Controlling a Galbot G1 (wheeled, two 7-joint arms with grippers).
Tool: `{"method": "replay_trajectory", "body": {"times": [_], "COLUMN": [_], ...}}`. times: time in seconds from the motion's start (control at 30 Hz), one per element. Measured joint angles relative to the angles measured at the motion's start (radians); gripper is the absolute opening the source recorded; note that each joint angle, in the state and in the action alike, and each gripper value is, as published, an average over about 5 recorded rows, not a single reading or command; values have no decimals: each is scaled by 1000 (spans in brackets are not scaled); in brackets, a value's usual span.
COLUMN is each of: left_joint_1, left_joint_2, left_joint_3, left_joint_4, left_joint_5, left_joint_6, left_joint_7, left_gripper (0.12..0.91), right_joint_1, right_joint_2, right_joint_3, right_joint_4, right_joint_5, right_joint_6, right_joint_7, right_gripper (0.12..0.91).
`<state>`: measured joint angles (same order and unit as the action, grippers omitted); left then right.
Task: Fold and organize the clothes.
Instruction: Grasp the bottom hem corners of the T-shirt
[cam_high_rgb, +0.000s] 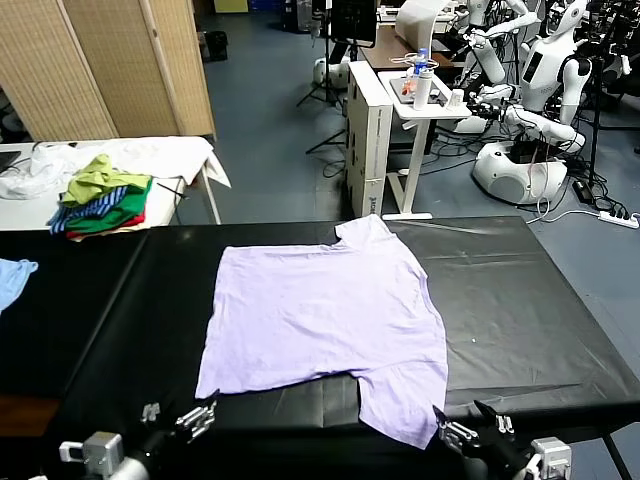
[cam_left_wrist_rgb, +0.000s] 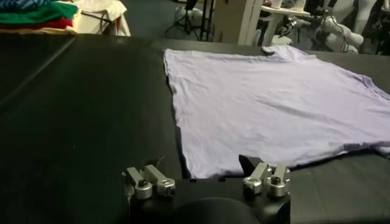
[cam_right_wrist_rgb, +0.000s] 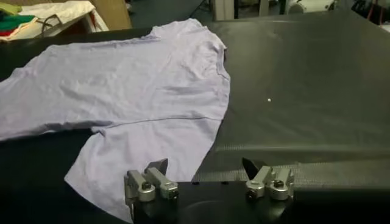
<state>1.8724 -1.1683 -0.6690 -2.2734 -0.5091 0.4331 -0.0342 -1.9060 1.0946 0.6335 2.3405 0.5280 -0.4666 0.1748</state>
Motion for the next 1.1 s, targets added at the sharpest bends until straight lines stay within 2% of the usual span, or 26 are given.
{"method": "replay_trajectory", "body": {"times": [0.17, 0.27, 0.33, 0.5, 0.63, 0.77, 0.9, 0.97, 1.1], "left_joint_1": [-8, -15, -18, -17, -16, -13, -13, -14, -9], "left_joint_2": [-14, -19, -20, -21, -24, -25, -25, -25, -25], "left_joint_3": [17, 23, 23, 24, 25, 24, 24, 23, 22], "left_joint_4": [14, 26, 33, 44, 49, 53, 54, 55, 52], "left_joint_5": [22, 27, 28, 28, 31, 33, 34, 35, 36], "left_joint_6": [-7, -11, -13, -16, -18, -22, -23, -23, -23], "left_joint_7": [-4, -8, -9, -9, -9, -8, -8, -8, -8], "left_gripper": [907, 890, 839, 614, 491, 342, 272, 245, 208], "right_joint_1": [7, 13, 17, 23, 32, 38, 32, 25, 6], "right_joint_2": [11, 19, 25, 38, 47, 52, 52, 49, 41], "right_joint_3": [-17, -30, -41, -66, -80, -92, -95, -91, -75], "right_joint_4": [-15, -23, -29, -47, -63, -71, -66, -60, -40], "right_joint_5": [-21, -40, -50, -65, -67, -71, -75, -75, -74], "right_joint_6": [1, 1, 2, 3, 5, 6, 8, 9, 9], "right_joint_7": [-2, -3, -4, -7, -9, -14, -22, -25, -23], "right_gripper": [901, 844, 788, 690, 600, 421, 236, 171, 140]}}
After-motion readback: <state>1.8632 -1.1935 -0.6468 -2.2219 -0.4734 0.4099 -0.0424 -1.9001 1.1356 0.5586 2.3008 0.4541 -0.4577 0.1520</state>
